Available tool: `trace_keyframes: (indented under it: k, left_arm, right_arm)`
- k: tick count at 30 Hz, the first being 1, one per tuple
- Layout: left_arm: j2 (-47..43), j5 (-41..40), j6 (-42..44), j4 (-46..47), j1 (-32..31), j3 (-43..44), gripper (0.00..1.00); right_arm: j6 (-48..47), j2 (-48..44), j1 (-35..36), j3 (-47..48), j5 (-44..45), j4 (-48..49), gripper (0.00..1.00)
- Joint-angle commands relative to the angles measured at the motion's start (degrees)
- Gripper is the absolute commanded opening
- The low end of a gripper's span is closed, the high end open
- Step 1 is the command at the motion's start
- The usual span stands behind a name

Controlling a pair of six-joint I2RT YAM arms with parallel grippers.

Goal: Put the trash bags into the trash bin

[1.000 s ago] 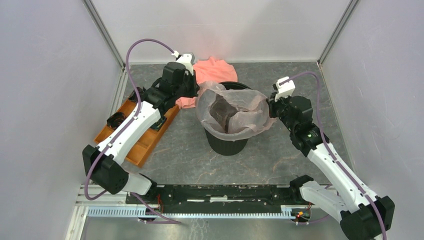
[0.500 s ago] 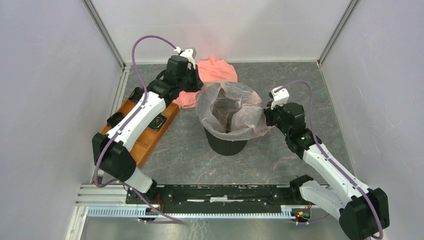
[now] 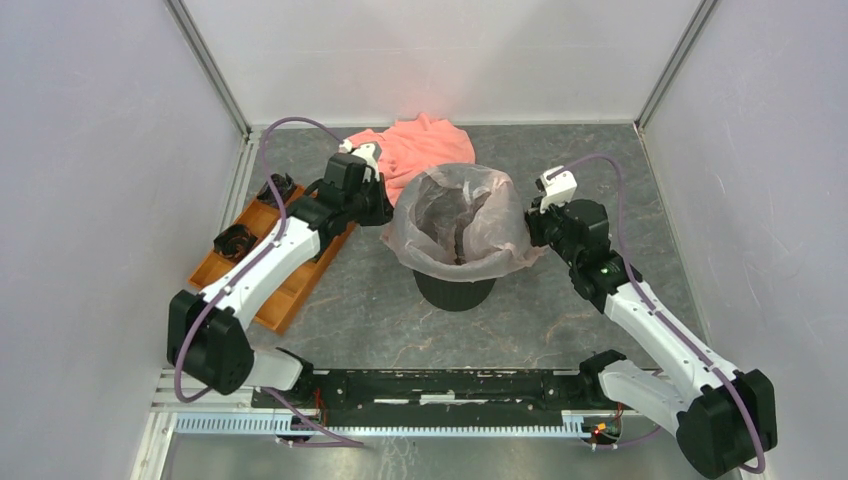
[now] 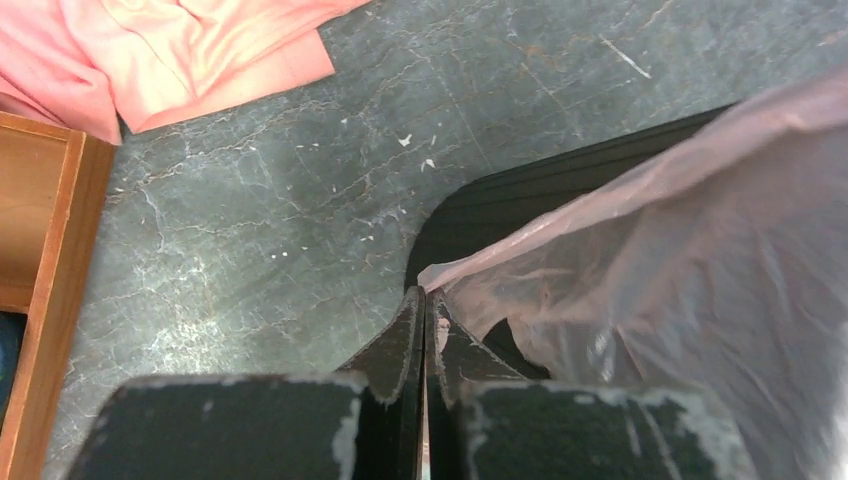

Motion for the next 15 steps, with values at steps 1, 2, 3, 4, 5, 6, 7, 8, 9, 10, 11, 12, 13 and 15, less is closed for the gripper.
trace_keyframes:
  k: [1, 2, 3, 4, 5, 6, 7, 8, 9, 10, 11, 12, 13, 15]
  left_arm:
    - [-4.9, 3.1, -3.5, 2.9, 0.4, -0.7, 0.02]
    - [-5.1, 3.3, -3.4, 2.7, 0.4, -0.5, 0.02]
    - [-5.2, 3.4, -3.4, 2.3, 0.4, -0.1, 0.02]
    - [-5.3, 3.6, -3.3, 2.1, 0.4, 0.3, 0.02]
    - [-5.4, 3.6, -3.3, 2.0, 0.4, 0.7, 0.02]
    - [-5.5, 3.6, -3.3, 2.0, 0.4, 1.0, 0.02]
    - [-5.7, 3.5, -3.3, 2.0, 0.4, 1.2, 0.02]
    - [-5.9, 3.3, -3.1, 2.0, 0.4, 1.3, 0.02]
    - [-5.9, 2.9, -3.0, 2.0, 0.4, 1.2, 0.02]
    - [-5.8, 2.4, -2.8, 2.0, 0.4, 0.9, 0.02]
    - [-5.7, 1.8, -2.6, 1.8, 0.4, 0.4, 0.02]
    - [-5.5, 1.3, -2.5, 1.7, 0.4, -0.3, 0.02]
    - [-5.5, 0.9, -2.5, 1.7, 0.4, -1.4, 0.02]
    - [-6.0, 0.8, -3.1, 2.6, 0.4, -4.6, 0.02]
  right_arm:
    - [-1.3, -0.5, -0.3, -2.2, 1.7, 0.7, 0.05]
    - [-1.3, -0.7, -0.3, -2.4, 1.8, 0.7, 0.05]
    - [-1.4, -0.9, -0.3, -2.6, 1.9, 0.7, 0.05]
    - [-1.3, -1.0, -0.3, -2.9, 1.9, 0.8, 0.06]
    - [-1.2, -0.9, -0.3, -3.0, 1.9, 0.8, 0.06]
    - [-1.1, -0.8, -0.3, -3.3, 1.8, 0.7, 0.06]
    - [-0.9, -0.5, -0.3, -3.6, 1.5, 1.0, 0.06]
    - [-0.7, -0.1, -0.3, -4.1, 1.3, 1.5, 0.06]
    - [-0.5, 0.4, -0.3, -4.4, 0.8, 1.7, 0.06]
    - [-0.4, 1.2, -0.3, -4.0, 0.2, 1.5, 0.06]
    - [-0.5, 2.1, -0.3, -3.0, -0.7, 0.8, 0.06]
    - [-0.7, 2.9, -0.4, -1.0, -1.2, -1.5, 0.06]
    - [-0.9, 3.3, -0.3, 0.9, -1.2, -3.2, 0.06]
    - [-0.6, 2.8, -0.3, 4.1, -2.3, -4.9, 0.08]
